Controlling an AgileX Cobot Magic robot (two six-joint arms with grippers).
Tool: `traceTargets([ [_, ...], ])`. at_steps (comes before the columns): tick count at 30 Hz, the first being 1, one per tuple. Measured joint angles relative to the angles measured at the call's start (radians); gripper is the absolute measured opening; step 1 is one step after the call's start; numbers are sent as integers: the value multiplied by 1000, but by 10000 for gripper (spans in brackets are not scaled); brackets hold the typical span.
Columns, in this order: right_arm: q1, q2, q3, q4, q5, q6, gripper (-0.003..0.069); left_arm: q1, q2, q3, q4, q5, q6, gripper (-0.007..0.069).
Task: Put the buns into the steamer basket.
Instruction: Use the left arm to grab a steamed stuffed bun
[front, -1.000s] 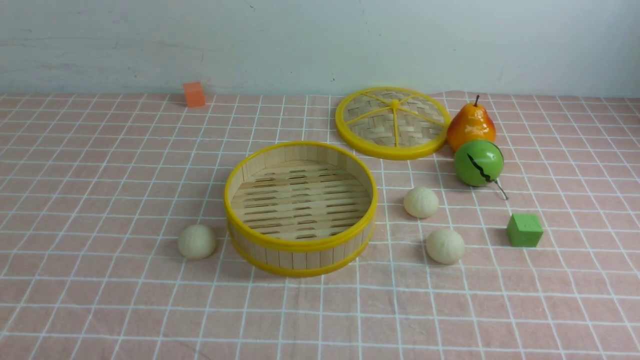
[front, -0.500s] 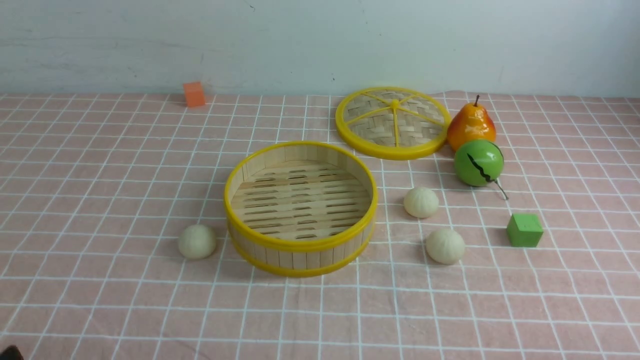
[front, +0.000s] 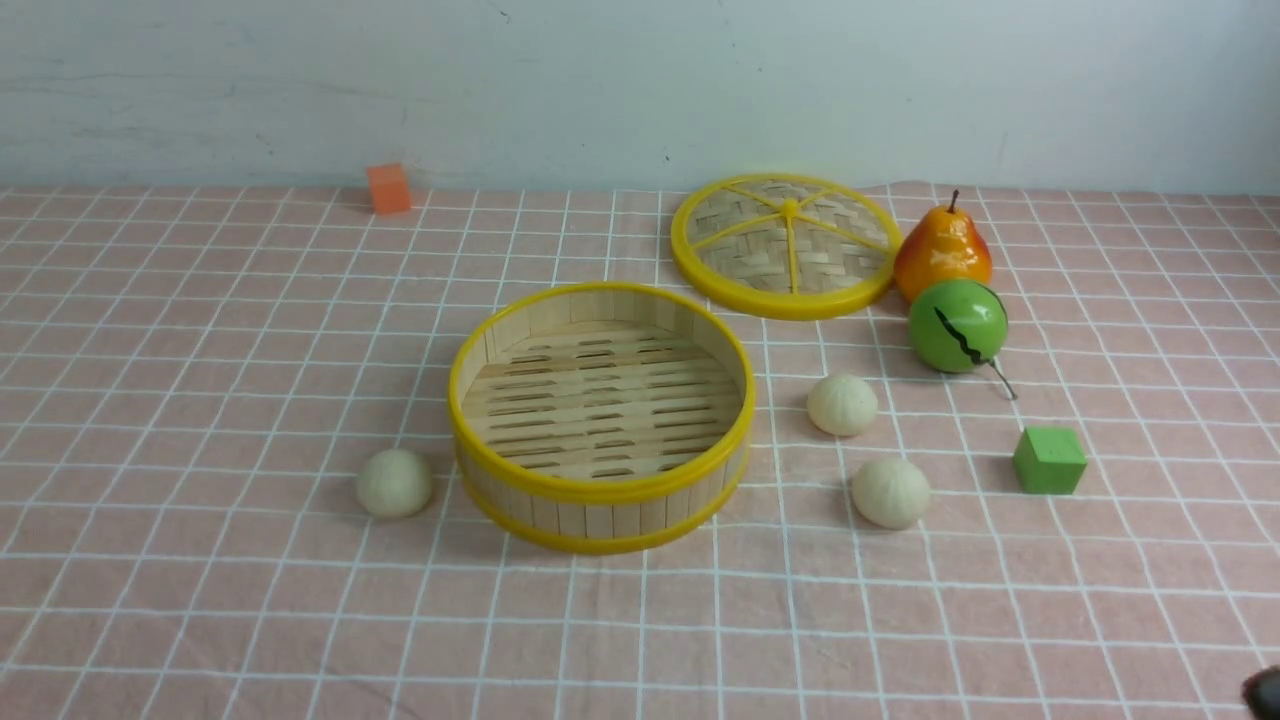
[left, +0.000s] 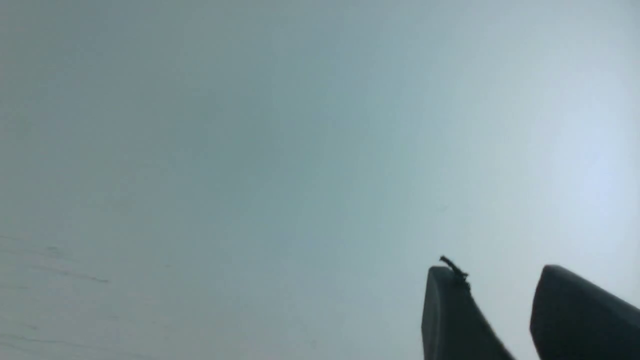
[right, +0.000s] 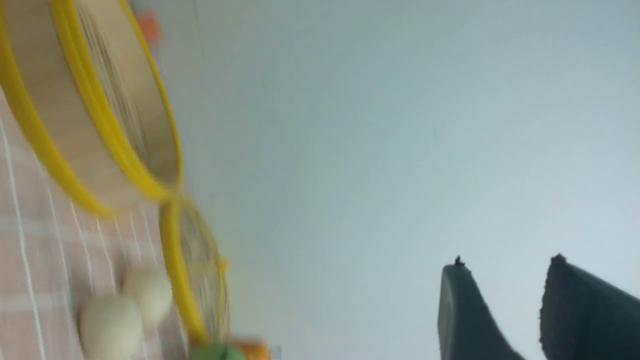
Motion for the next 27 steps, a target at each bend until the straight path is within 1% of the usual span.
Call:
traceTargets([
  [1,0,0,0,3,-24,0,240,0,0,0,0,-5,-12,237],
  [2,0,0,0,58,-93,11,240,0,0,0,0,-34,-100,237],
  [3,0,0,0,68,-99,11,240,0,0,0,0,-38,-126,237],
  [4,0,0,0,190,-115,64,240,0,0,0,-1,-58,-232,237],
  [5,0,0,0,208,-115,64,240,0,0,0,-2,-58,-242,237],
  [6,0,0,-6,373,-75,123,236,0,0,-1,-16,-57,-309,237],
  [7,0,0,-17,465,-40,149,230,0,0,-10,-22,-45,-329,237],
  [8,0,0,-39,590,21,174,219,0,0,-33,-24,-15,-345,235],
  [9,0,0,-88,760,108,185,197,0,11,-80,-22,45,-352,223],
  [10,0,0,-88,783,124,185,192,0,14,-100,-19,55,-352,221],
  [11,0,4,-133,889,207,174,165,0,37,-145,-10,98,-351,208],
  [12,0,23,-213,1010,328,114,115,0,86,-232,20,195,-333,176],
  [13,0,27,-213,1010,345,114,107,0,94,-245,26,195,-330,171],
  [14,0,78,-309,1132,500,-6,31,0,181,-356,89,321,-292,118],
  [15,0,85,-309,1132,500,-6,31,0,192,-380,104,333,-283,105],
  [16,0,142,-362,1194,602,-88,-6,0,270,-444,146,405,-257,66],
  [17,0,151,-375,1210,637,-109,-11,0,282,-463,160,415,-252,53],
  [18,0,231,-416,1260,709,-177,-16,0,378,-524,202,478,-220,3],
  [19,0,276,-428,1273,747,-195,-15,0,429,-562,228,506,-204,-13],
  [22,0,465,-487,1309,935,-241,-7,0,629,-664,258,647,-187,-13],
  [24,0,645,-543,1317,1137,-250,-5,0,795,-759,247,849,-181,-13],
  [25,0,645,-547,1318,1151,-250,-5,0,795,-765,244,865,-181,-13],
  [27,0,782,-580,1342,1270,-251,-3,0,916,-819,198,987,-156,-13],
])
